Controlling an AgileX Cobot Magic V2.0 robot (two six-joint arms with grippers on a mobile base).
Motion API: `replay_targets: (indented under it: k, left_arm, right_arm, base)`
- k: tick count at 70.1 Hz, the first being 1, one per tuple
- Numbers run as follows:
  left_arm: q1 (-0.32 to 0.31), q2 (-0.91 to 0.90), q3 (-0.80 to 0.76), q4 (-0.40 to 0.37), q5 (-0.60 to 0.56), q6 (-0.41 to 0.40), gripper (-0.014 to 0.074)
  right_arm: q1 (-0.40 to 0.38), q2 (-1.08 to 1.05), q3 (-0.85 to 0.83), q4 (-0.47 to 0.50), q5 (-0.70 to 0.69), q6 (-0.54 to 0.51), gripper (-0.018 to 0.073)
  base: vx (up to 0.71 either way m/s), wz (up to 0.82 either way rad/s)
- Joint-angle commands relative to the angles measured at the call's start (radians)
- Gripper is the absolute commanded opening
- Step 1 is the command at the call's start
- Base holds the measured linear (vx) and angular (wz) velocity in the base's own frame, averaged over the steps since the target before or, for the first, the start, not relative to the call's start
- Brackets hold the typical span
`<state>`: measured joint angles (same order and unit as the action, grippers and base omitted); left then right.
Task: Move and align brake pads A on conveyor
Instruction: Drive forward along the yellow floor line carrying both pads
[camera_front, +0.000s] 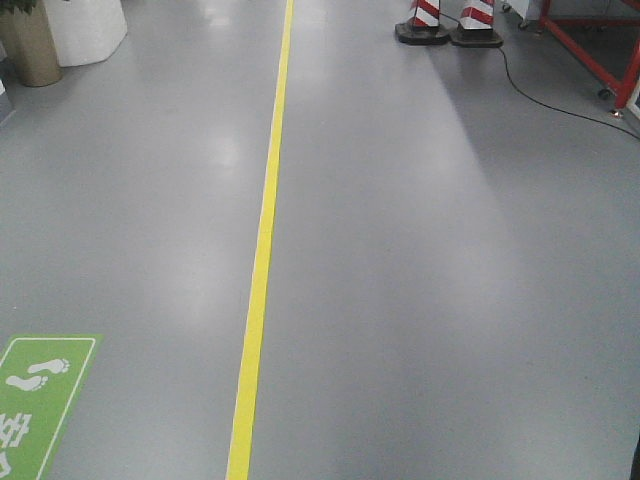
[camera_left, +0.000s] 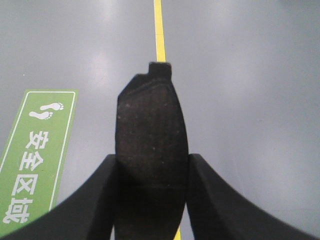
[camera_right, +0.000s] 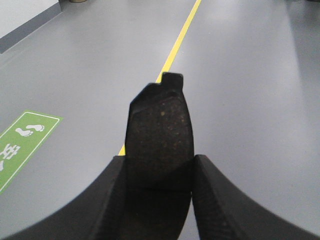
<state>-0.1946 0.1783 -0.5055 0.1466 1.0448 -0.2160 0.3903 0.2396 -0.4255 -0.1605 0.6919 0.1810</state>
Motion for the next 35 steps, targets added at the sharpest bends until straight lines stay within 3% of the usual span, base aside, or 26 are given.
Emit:
replay_targets:
  k: [1, 35]
  left_arm:
    - [0.000, 0.014, -0.028, 0.009, -0.085, -0.001, -0.0006]
    - [0.000, 0.014, -0.028, 0.009, -0.085, -0.001, -0.0006]
  right_arm:
    - [-0.002, 0.008, -0.030, -0.019, -0.095, -0.004, -0.0011]
    - [-0.002, 0.008, -0.030, -0.019, -0.094, -0.004, -0.0011]
  base:
    - [0.04, 0.05]
    - [0.10, 0.08]
